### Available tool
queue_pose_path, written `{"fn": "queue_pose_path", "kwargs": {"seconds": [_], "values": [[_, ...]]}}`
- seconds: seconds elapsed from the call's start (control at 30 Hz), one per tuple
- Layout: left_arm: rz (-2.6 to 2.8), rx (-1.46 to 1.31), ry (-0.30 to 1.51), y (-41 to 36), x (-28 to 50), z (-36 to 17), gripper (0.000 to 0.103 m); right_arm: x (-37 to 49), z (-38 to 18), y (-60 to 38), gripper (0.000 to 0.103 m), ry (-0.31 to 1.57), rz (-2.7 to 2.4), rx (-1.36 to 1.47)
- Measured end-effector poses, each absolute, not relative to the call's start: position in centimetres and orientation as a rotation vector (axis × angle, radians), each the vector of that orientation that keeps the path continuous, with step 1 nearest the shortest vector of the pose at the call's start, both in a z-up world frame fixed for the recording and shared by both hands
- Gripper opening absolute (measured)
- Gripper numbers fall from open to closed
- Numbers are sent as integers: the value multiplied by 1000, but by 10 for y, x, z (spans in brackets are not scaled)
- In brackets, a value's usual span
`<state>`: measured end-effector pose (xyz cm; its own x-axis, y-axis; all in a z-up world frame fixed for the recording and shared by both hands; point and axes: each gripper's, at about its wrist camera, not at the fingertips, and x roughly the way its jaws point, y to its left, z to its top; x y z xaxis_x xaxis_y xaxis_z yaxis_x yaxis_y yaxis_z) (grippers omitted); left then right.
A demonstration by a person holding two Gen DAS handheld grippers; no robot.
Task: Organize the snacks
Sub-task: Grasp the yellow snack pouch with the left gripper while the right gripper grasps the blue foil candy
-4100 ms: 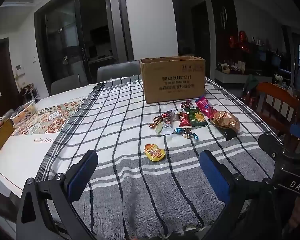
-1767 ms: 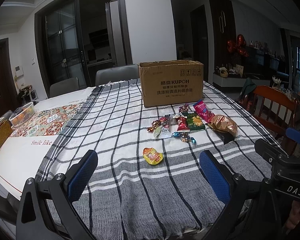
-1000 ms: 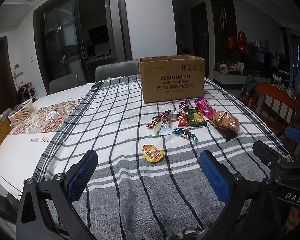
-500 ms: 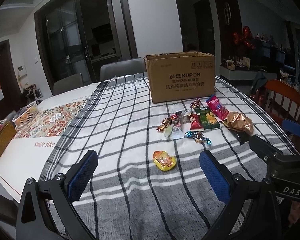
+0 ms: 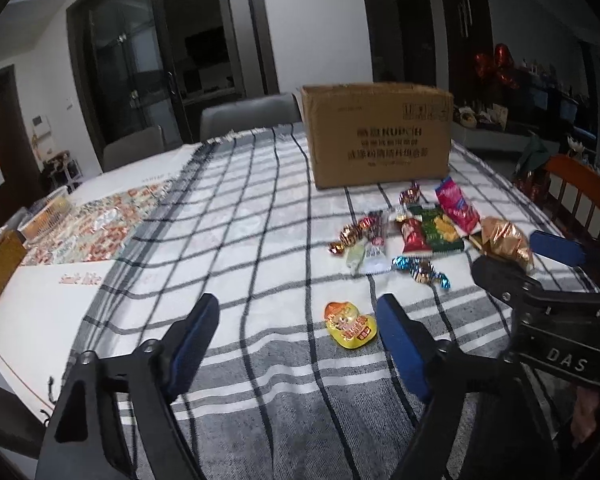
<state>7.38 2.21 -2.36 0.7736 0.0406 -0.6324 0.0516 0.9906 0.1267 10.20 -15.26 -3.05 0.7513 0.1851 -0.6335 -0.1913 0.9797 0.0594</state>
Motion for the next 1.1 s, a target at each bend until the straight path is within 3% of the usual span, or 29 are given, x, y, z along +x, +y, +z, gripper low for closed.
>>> {"fn": "queue_pose_path", "kwargs": {"seconds": [0.2, 0.47, 0.6, 0.83, 1.1], "values": [[-77, 176, 733, 10, 92, -42, 61, 127, -52, -151, 55, 788, 264, 15], [-137, 140, 828, 6, 119, -60, 49, 153, -66, -143, 42, 828, 327, -12], [-143, 106, 880, 8, 129, -70, 42, 161, -71, -140, 41, 843, 342, -2], [-166, 44, 944, 11, 135, -83, 40, 170, -84, -131, 35, 879, 357, -27], [-187, 8, 956, 7, 139, -85, 25, 174, -88, -130, 33, 884, 348, -8]]}}
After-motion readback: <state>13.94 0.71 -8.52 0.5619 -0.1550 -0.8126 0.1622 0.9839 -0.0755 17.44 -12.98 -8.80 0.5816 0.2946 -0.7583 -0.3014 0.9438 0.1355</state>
